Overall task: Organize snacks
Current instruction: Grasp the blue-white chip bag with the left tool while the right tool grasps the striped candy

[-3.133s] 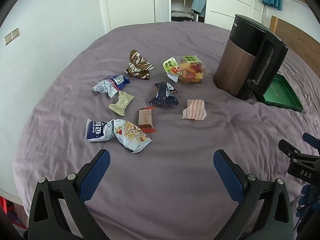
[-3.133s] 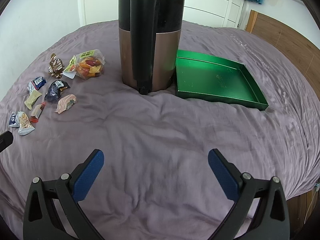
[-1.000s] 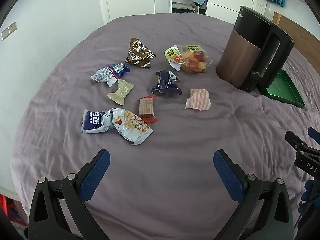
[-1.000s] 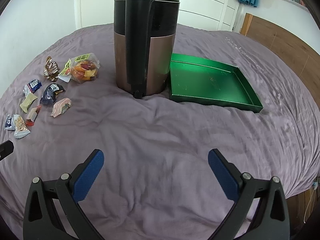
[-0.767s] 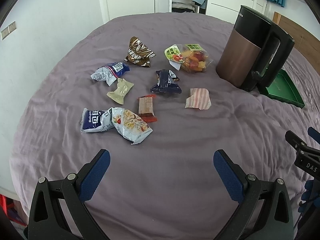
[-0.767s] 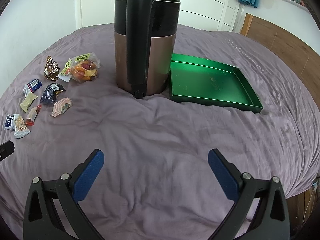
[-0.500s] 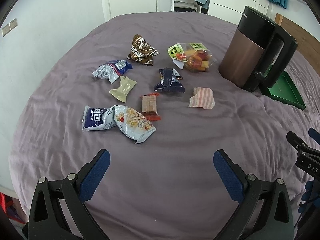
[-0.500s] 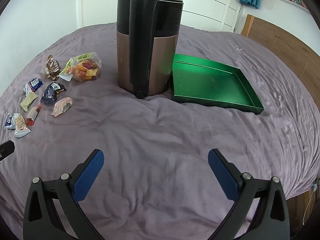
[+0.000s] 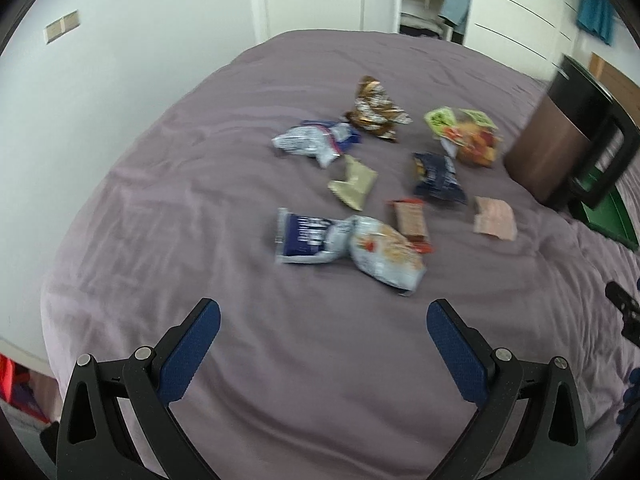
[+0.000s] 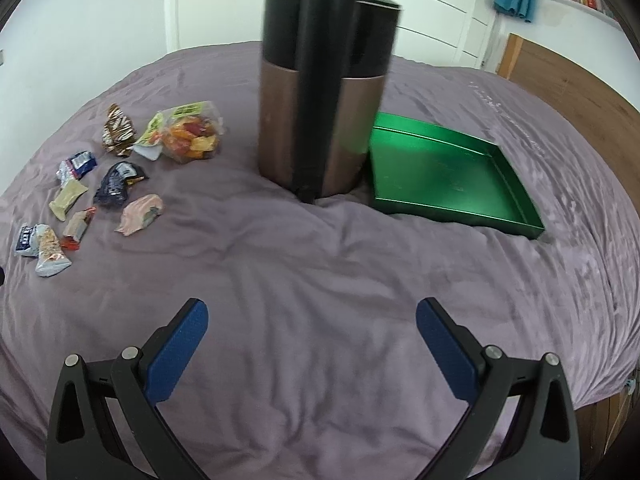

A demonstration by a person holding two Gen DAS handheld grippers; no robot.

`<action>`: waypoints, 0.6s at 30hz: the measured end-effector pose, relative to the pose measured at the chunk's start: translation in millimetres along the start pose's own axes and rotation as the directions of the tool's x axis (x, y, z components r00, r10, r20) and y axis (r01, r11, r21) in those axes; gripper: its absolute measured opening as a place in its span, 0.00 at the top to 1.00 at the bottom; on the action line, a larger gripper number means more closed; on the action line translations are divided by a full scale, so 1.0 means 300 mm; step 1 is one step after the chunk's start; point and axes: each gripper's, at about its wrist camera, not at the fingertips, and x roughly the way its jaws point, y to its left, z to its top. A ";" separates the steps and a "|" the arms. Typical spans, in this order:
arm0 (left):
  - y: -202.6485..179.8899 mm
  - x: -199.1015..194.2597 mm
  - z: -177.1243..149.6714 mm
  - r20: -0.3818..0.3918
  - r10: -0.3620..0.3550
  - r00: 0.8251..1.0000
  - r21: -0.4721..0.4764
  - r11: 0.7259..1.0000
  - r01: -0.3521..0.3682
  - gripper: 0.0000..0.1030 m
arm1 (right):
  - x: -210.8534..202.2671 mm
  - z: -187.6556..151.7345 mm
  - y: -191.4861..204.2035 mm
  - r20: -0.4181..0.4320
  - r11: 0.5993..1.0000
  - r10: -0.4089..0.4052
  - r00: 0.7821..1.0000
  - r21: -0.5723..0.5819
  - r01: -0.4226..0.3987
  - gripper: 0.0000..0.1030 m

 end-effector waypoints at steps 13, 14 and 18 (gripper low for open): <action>0.006 0.134 0.050 -0.080 -0.004 0.997 -0.189 0.982 -0.011 0.01 | 0.085 0.093 0.230 -0.034 0.987 0.137 0.990 -0.083 -0.139 0.00; 0.003 0.147 0.059 -0.082 0.006 0.997 -0.211 0.977 -0.023 0.01 | 0.097 0.101 0.249 -0.038 0.985 0.146 0.989 -0.090 -0.149 0.00; 0.004 0.206 0.096 -0.100 0.056 0.993 -0.289 0.954 -0.083 0.01 | 0.142 0.127 0.296 -0.054 0.978 0.180 0.982 -0.093 -0.185 0.00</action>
